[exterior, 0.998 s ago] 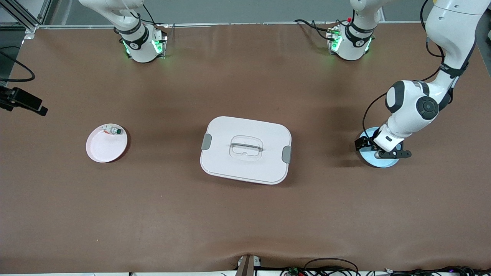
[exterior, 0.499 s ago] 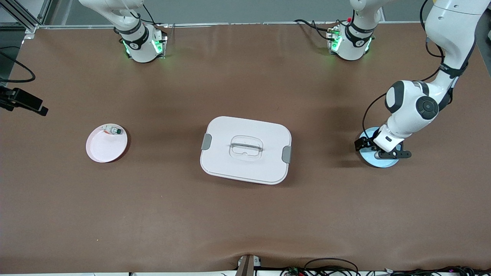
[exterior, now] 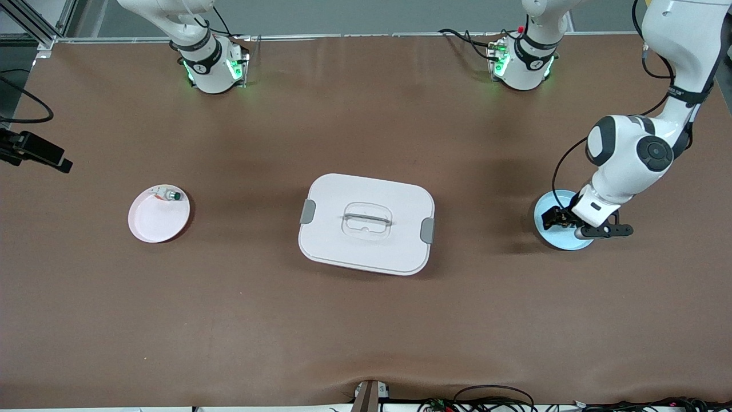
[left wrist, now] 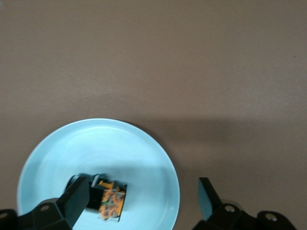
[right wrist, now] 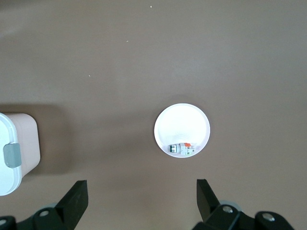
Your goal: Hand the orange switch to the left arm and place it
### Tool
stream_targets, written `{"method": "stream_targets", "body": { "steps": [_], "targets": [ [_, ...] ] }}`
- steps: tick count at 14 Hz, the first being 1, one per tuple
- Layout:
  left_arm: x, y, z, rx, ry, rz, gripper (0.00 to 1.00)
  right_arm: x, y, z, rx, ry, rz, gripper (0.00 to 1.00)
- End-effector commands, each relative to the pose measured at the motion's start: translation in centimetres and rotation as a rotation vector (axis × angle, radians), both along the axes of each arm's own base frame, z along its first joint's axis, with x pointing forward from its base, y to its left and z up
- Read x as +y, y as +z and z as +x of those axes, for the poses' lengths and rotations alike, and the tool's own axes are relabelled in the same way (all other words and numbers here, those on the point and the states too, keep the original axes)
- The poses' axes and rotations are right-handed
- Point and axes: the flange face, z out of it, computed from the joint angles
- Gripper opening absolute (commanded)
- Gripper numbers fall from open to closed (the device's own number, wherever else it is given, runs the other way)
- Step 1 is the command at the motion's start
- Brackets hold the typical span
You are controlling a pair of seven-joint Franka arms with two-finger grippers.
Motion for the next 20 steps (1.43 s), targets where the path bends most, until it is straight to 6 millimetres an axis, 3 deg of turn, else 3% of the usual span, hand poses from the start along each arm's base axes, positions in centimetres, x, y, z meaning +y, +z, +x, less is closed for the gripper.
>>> {"method": "stream_targets", "body": {
  "steps": [1,7,9,12,16,20],
  "targets": [
    [1.0,4.0,-0.7,0.006,0.000,0.046,1.00,0.3,0.1,-0.6,0.018,-0.013,0.007,1.00],
    [0.4,10.7,-1.2,0.004,-0.006,0.112,1.00,-0.1,0.0,-0.8,0.032,-0.052,0.008,1.00],
    [-1.7,13.6,-0.4,0.049,-0.033,0.121,1.00,-0.3,0.0,-0.8,0.033,-0.055,0.008,1.00],
    [-2.7,17.6,0.6,0.108,-0.038,0.131,1.00,-0.2,0.1,-0.9,0.032,-0.054,0.008,1.00],
    [-3.6,21.4,-0.5,0.061,-0.044,0.143,1.00,0.2,0.3,-0.8,0.022,-0.045,0.008,1.00],
    [-3.0,24.8,-1.8,0.014,-0.006,0.090,1.00,0.2,0.4,-0.9,0.021,-0.045,0.008,1.00]
  ]
}}
